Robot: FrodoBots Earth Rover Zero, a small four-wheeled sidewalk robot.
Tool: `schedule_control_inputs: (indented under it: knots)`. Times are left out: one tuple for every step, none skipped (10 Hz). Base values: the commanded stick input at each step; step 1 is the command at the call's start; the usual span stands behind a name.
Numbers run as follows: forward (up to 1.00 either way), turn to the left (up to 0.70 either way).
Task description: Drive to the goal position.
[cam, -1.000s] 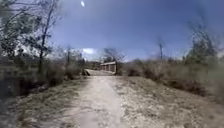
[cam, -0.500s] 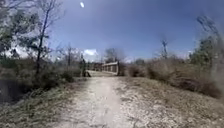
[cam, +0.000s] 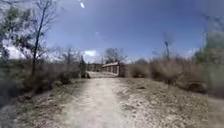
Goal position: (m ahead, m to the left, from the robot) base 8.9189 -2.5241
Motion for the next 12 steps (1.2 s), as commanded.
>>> schedule_control_inputs:
  knots:
    - [0.70,0.00]
    - [0.70,0.00]
    - [0.70,0.00]
    - [0.70,0.00]
    - [0.70,0.00]
    - [0.70,0.00]
    - [0.70,0.00]
    - [0.70,0.00]
    - [0.70,0.00]
    - [0.70,0.00]
    - [0.70,0.00]
    - [0.70,0.00]
